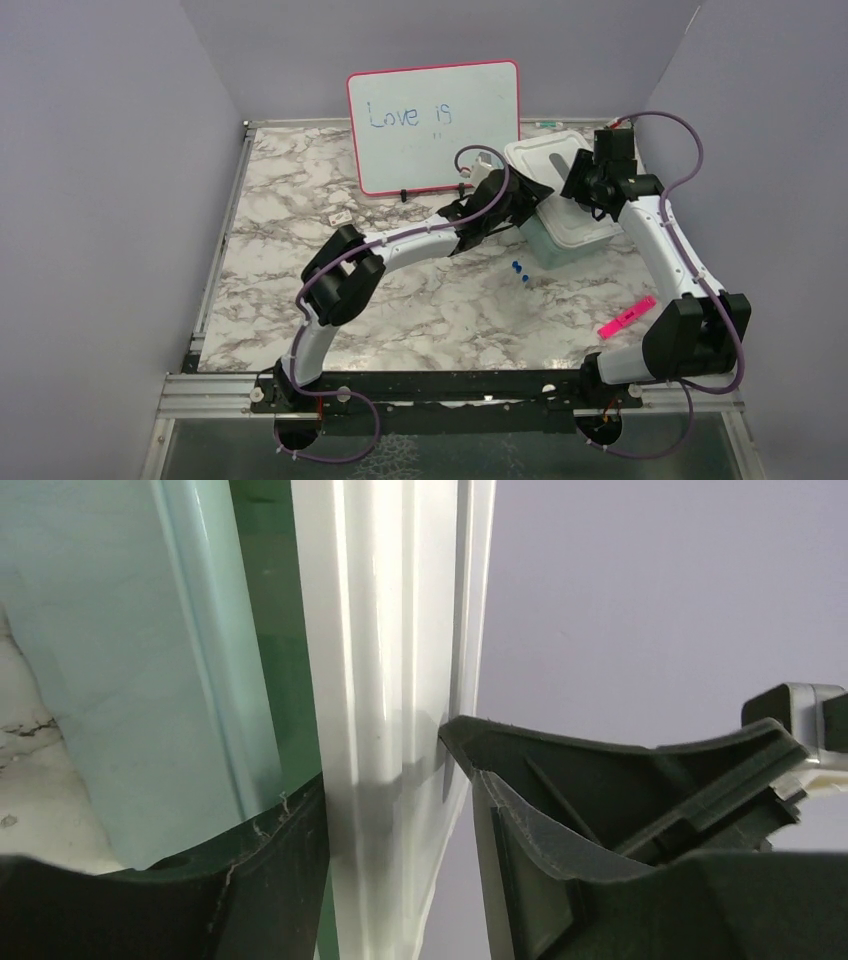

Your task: Organize the chemistry lab equipment

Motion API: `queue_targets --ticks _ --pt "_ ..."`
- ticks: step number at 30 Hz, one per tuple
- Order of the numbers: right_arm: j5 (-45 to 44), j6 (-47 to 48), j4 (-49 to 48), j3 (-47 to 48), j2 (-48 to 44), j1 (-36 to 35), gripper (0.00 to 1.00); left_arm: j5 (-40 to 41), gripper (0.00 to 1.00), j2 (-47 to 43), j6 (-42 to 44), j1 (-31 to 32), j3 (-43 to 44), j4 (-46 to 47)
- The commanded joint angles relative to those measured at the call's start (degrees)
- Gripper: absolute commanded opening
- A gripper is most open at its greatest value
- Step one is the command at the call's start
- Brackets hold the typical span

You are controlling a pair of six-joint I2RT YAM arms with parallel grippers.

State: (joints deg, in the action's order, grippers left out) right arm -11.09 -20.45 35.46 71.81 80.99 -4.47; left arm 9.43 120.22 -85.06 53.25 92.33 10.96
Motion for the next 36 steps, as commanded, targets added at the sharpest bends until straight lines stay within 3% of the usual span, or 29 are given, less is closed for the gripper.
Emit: queue_targets --ticks 1,10,12,14,16,24,28,36 --pt "3.0 1.9 -2.6 -0.2 0.6 0.4 0.57 -1.5 0.56 -5.8 0.2 -0.3 -1.9 -2.0" --pt "4.5 2.1 -1.9 1.3 1.4 0.4 0.56 0.4 0.58 -12.3 5.7 -0.8 -6.4 -7.9" --pt "4.5 1.6 -1.4 2.2 1.2 0.4 0.56 1.8 0.60 -13.7 8.6 -1.1 -6.4 -9.7" --pt "2.9 0.5 -1.1 3.6 1.2 0.4 0.58 2.3 0.68 -14.3 11.5 -1.5 -6.4 -10.9" --pt "2.2 -0.3 -1.3 5.8 2.3 0.4 0.60 0.6 0.74 -13.9 13.7 -2.6 -6.3 -10.9" --pt "-0.7 -1.5 0.8 15.8 11.3 1.5 0.69 -13.7 0.81 -9.0 22.2 -9.4 -5.0 -8.5" --pt "2.8 -1.3 -1.4 13.8 12.0 1.8 0.72 -18.1 0.87 -7.3 24.0 -10.5 -5.2 -4.1" --pt "14.4 0.4 -3.9 8.8 13.1 1.8 0.72 -25.7 0.88 -0.6 20.9 -10.8 -1.7 0.6"
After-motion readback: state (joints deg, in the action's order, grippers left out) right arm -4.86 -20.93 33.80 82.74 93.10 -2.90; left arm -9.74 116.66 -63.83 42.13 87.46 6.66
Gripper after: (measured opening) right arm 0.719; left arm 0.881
